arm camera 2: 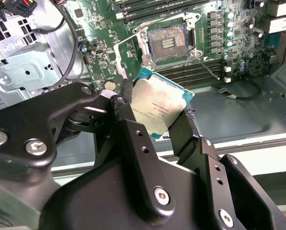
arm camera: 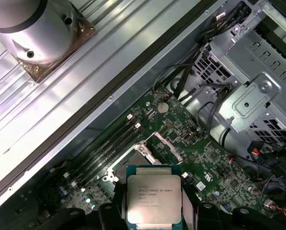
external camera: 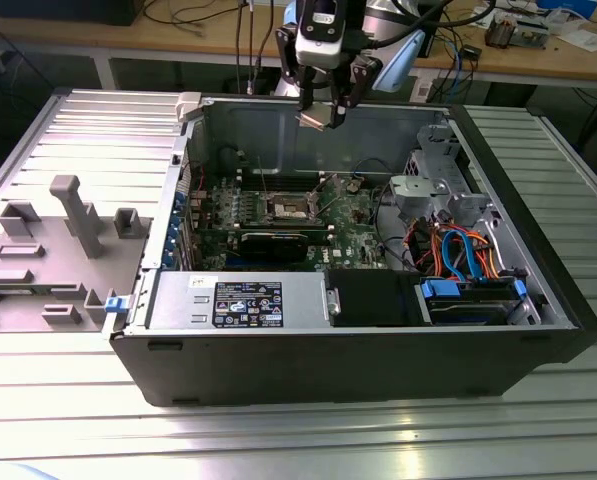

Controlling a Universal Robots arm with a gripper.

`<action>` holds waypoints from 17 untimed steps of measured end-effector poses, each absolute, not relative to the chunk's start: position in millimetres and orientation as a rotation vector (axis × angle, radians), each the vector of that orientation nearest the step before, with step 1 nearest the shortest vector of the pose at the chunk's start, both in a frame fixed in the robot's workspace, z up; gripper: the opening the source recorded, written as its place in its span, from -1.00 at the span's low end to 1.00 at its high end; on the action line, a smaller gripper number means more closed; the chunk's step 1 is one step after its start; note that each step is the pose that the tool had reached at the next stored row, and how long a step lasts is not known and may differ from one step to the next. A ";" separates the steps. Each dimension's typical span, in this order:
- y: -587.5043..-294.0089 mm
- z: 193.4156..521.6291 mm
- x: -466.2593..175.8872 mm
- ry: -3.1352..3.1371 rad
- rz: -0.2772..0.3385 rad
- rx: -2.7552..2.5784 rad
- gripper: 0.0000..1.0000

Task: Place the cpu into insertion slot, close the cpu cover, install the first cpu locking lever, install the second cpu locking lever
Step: 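Place the cpu into insertion slot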

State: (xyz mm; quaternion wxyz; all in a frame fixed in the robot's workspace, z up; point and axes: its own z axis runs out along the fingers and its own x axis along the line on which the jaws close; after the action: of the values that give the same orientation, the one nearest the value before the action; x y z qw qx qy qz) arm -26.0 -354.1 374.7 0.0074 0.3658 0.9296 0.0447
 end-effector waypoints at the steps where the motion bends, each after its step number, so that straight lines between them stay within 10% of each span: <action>1: -354.1 374.7 -26.0 2.906 0.140 1.147 0.09; 17: -354.1 373.1 -26.0 2.837 0.138 1.296 0.09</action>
State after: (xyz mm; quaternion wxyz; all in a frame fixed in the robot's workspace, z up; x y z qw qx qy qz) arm -26.0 -354.1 373.1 0.0098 0.4153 0.9086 0.0441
